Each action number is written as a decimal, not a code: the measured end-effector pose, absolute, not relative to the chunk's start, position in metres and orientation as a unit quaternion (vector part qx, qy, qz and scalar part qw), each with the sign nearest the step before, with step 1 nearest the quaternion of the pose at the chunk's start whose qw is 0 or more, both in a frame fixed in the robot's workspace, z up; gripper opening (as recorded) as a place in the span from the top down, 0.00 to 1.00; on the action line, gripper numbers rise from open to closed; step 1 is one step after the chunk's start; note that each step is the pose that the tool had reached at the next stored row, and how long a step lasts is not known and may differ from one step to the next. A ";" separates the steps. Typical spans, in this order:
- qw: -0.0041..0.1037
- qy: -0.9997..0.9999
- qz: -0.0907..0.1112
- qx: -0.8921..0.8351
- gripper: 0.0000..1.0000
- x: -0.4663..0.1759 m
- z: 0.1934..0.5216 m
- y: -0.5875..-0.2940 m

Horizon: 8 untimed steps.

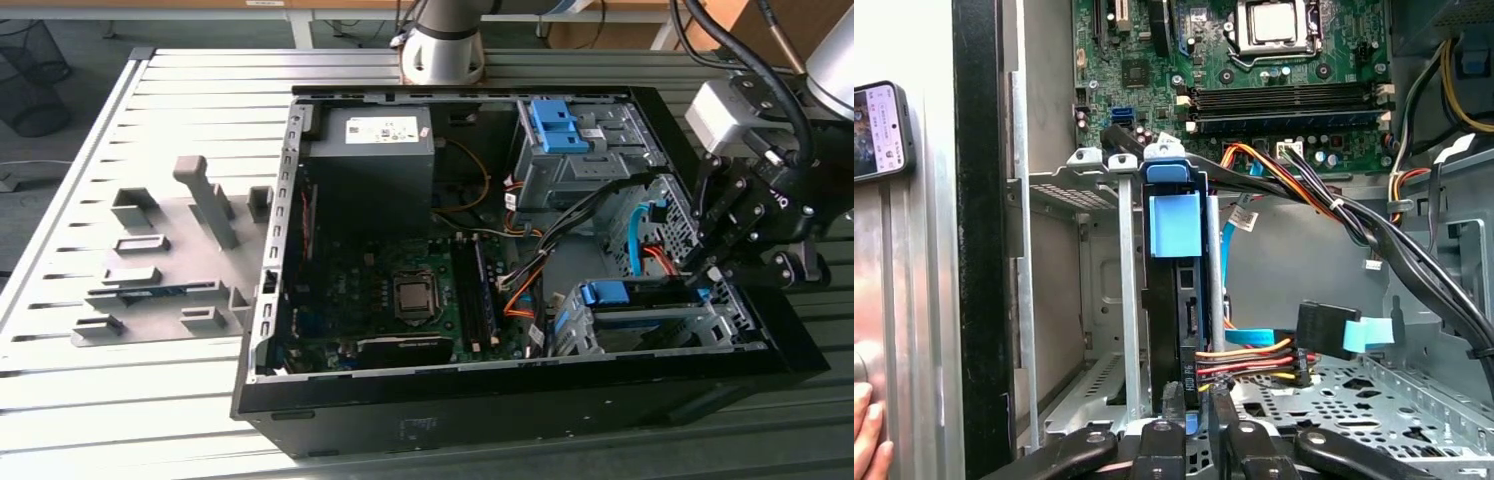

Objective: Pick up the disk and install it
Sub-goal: 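Insert the first disk wire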

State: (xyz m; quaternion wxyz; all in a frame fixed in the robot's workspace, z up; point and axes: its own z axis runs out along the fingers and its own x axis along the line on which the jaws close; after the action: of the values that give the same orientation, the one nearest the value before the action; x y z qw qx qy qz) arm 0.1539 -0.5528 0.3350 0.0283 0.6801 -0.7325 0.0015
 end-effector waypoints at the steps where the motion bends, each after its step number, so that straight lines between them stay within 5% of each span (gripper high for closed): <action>1: 0.028 -0.733 0.001 0.680 0.76 0.154 0.336 -0.553; 8: 0.028 -0.733 0.001 0.680 0.76 0.153 0.338 -0.553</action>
State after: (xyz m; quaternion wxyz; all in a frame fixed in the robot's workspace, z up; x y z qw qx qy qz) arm 0.1535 -0.5529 0.3378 0.0276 0.6802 -0.7325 0.0007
